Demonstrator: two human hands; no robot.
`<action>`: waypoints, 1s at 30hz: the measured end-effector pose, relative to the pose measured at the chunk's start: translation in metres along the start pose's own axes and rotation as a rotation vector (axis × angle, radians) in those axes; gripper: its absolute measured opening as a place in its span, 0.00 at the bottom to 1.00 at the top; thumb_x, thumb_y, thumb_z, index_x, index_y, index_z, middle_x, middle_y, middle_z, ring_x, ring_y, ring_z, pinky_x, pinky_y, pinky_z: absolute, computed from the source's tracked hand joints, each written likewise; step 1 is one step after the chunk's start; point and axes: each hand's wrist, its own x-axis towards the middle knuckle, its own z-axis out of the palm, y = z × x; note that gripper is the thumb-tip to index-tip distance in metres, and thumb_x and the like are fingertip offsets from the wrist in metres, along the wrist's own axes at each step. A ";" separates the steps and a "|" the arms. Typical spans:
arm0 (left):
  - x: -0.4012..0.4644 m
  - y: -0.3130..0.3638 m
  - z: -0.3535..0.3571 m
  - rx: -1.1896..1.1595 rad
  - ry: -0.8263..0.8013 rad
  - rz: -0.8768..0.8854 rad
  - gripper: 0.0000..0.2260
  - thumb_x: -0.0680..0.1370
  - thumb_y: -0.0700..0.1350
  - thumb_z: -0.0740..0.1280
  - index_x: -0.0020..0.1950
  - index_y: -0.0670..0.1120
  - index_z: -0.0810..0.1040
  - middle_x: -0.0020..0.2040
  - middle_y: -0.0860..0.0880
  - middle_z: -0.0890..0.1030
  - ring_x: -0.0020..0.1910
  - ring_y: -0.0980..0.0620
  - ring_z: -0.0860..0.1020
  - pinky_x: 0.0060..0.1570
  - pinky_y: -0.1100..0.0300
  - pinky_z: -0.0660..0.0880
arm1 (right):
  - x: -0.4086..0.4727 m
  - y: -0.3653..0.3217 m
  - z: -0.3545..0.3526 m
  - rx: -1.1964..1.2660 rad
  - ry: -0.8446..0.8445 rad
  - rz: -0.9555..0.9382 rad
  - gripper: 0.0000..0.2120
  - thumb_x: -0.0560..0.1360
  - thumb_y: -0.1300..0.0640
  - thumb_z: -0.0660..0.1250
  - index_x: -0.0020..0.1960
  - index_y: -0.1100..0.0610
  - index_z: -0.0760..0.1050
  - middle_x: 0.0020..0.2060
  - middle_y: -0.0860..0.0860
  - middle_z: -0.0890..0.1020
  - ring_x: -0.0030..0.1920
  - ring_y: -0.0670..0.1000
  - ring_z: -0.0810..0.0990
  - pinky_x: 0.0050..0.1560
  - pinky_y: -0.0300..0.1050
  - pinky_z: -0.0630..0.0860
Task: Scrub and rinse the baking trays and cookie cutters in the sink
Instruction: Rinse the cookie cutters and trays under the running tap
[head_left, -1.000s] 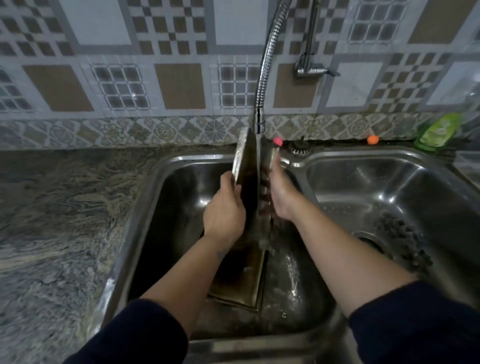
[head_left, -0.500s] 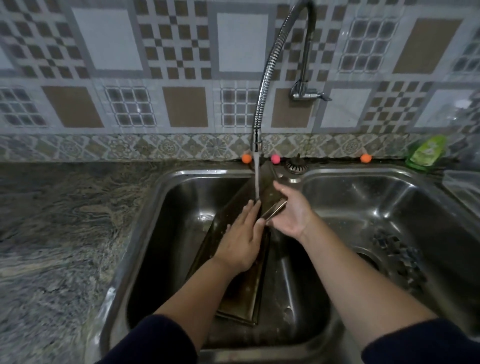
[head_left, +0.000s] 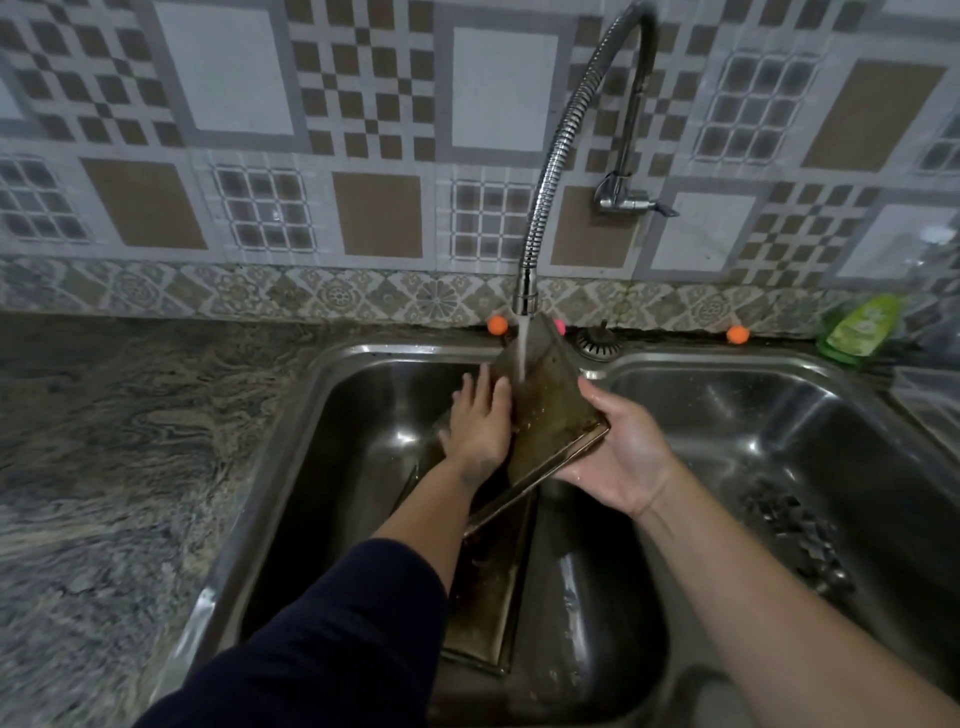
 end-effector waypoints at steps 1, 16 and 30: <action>0.001 -0.014 0.000 0.042 -0.027 -0.050 0.25 0.82 0.61 0.42 0.79 0.58 0.46 0.79 0.55 0.43 0.78 0.51 0.42 0.75 0.43 0.41 | 0.001 -0.003 -0.001 0.021 0.005 -0.017 0.22 0.79 0.49 0.56 0.59 0.62 0.79 0.59 0.62 0.80 0.62 0.61 0.76 0.65 0.66 0.66; -0.073 -0.032 -0.026 0.287 -0.045 0.241 0.25 0.83 0.54 0.55 0.78 0.58 0.50 0.79 0.53 0.53 0.78 0.51 0.53 0.76 0.51 0.53 | 0.012 -0.018 0.032 0.097 0.207 -0.095 0.20 0.82 0.48 0.53 0.56 0.60 0.77 0.51 0.62 0.83 0.55 0.62 0.79 0.52 0.64 0.73; -0.091 -0.015 -0.033 0.193 0.114 0.259 0.13 0.84 0.51 0.51 0.63 0.52 0.70 0.51 0.50 0.80 0.49 0.50 0.78 0.50 0.52 0.74 | -0.012 0.048 -0.033 -0.800 0.612 -0.372 0.28 0.81 0.52 0.57 0.77 0.41 0.51 0.76 0.55 0.53 0.74 0.59 0.57 0.71 0.57 0.59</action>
